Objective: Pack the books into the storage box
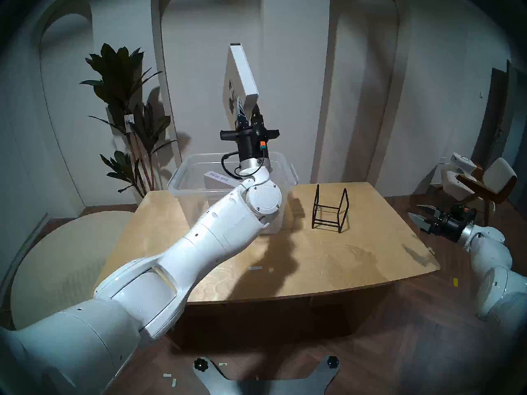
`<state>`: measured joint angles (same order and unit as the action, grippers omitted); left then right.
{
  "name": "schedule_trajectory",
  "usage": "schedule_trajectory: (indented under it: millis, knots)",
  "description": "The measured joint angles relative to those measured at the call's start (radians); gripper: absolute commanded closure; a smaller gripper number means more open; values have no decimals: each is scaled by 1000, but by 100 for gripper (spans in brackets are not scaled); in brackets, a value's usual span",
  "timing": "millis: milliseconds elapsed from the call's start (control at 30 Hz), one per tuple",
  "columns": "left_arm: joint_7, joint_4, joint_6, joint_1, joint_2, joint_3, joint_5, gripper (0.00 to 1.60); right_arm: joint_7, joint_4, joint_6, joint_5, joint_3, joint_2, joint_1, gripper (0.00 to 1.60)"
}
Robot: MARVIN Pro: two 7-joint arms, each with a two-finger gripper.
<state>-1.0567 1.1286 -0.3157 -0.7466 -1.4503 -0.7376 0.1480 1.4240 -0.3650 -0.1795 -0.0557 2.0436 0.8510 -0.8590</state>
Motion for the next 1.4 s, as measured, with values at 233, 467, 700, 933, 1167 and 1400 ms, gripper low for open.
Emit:
schedule_trajectory:
  millis: [233,467,700,933,1167,1400]
  knots:
    - [-17,105,31,-43,33,-10,-20,160,1,1,-2,1,1,0,1,0]
    - [-29,197,65,-85,71,-20,-38,160,1,1,-4,1,1,-1,3,0]
    - [-38,294,107,-132,121,-38,-61,160,2,2,-5,2,2,-1,5,0]
    - [-25,396,162,-177,176,-53,-98,160,2,2,-6,2,3,-1,8,0]
    - [32,494,232,-215,224,-58,-163,160,1,4,-6,3,5,-2,12,0]
    - [144,596,339,-245,272,-58,-274,160,-2,7,-6,3,6,-2,16,0]
